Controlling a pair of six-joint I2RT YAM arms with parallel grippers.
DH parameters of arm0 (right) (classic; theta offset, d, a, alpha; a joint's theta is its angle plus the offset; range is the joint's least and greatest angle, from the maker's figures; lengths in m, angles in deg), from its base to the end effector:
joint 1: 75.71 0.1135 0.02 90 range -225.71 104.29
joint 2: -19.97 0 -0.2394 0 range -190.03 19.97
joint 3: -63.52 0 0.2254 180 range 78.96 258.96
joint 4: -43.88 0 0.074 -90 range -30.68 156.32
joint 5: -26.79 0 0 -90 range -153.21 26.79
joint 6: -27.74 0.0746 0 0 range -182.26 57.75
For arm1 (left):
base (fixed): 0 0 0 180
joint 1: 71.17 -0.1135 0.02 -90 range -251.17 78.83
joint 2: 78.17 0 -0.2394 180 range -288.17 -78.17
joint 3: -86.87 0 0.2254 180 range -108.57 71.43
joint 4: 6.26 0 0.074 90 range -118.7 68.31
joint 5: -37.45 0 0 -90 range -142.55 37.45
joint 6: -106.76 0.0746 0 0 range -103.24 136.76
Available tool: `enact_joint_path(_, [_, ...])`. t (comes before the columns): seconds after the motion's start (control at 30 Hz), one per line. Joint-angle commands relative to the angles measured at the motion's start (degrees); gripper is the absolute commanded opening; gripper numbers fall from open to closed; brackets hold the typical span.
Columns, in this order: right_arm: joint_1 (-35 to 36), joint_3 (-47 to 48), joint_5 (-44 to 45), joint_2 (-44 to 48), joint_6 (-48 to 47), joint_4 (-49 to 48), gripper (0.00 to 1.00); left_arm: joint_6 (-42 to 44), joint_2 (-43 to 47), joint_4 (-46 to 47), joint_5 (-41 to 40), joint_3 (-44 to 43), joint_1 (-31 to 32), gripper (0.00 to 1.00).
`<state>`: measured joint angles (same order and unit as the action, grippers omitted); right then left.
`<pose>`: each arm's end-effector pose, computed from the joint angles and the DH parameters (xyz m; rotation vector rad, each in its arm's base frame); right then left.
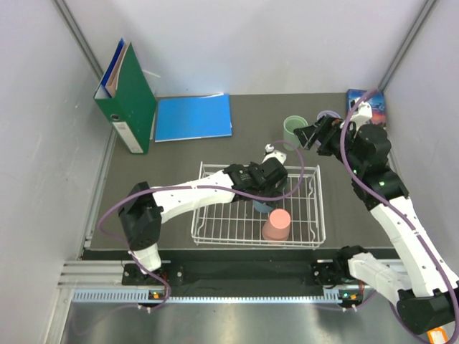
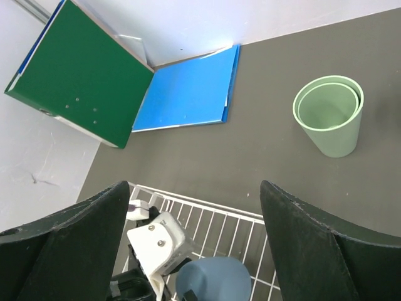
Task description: Unload the cups from the dish rack
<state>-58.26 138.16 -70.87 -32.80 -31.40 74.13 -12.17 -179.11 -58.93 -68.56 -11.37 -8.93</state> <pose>0.2171 0.0787 0.3665 0.1050 1.7693 0.7333 0.1921 -0.3208 0.2180 0.6135 2.4343 -0.3116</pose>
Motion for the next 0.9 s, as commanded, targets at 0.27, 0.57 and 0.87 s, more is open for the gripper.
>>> enact_joint_path(0.27, [-0.23, 0.3, -0.51, 0.66, -0.44, -2.33, 0.84, 2.12, 4.26, 2.69, -8.07, -0.34, -0.01, 0.33])
enact_joint_path(0.57, [-0.14, 3.37, 0.98, -0.31, -1.58, -1.98, 0.84, 3.88, 11.28, 0.5, -11.75, -6.22, -0.19, 0.0])
enact_joint_path(0.87, [-0.14, 13.57, 11.09, -6.36, -5.2, 4.09, 0.84, 2.85, 19.81, 0.83, -12.75, -17.4, -12.64, 0.0])
